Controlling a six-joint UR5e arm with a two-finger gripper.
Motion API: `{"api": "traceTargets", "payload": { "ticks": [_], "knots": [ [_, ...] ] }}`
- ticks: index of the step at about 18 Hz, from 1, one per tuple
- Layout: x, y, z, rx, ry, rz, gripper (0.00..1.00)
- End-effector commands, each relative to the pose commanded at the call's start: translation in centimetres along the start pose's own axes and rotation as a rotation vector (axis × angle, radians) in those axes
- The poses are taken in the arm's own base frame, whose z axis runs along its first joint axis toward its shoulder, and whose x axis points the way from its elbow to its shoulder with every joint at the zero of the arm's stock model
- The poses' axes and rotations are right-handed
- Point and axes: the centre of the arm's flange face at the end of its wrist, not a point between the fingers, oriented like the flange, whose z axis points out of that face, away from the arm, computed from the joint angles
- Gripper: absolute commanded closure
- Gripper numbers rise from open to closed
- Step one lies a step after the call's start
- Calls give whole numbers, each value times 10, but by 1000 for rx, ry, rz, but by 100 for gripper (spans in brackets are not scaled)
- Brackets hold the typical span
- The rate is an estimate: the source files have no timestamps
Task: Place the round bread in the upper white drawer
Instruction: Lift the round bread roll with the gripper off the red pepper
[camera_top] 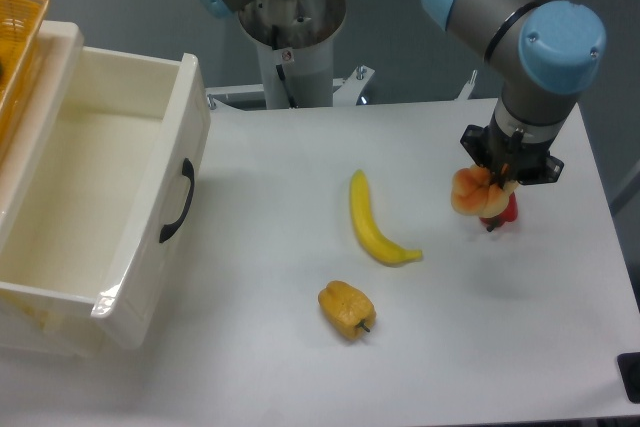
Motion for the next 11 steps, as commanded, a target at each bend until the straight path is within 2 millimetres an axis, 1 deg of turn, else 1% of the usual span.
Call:
{"api": "traceTargets", "payload": {
  "ticks": [4, 6, 8, 9, 11],
  "knots": [
    [3, -2, -1, 1, 2, -1, 100],
    [8, -2, -11, 17, -9, -7, 100],
    [22, -5, -25, 44, -11, -17, 100],
    [35, -8, -33, 57, -4, -11, 100],
    [65, -20, -48, 87, 14, -11, 100]
  ]
}}
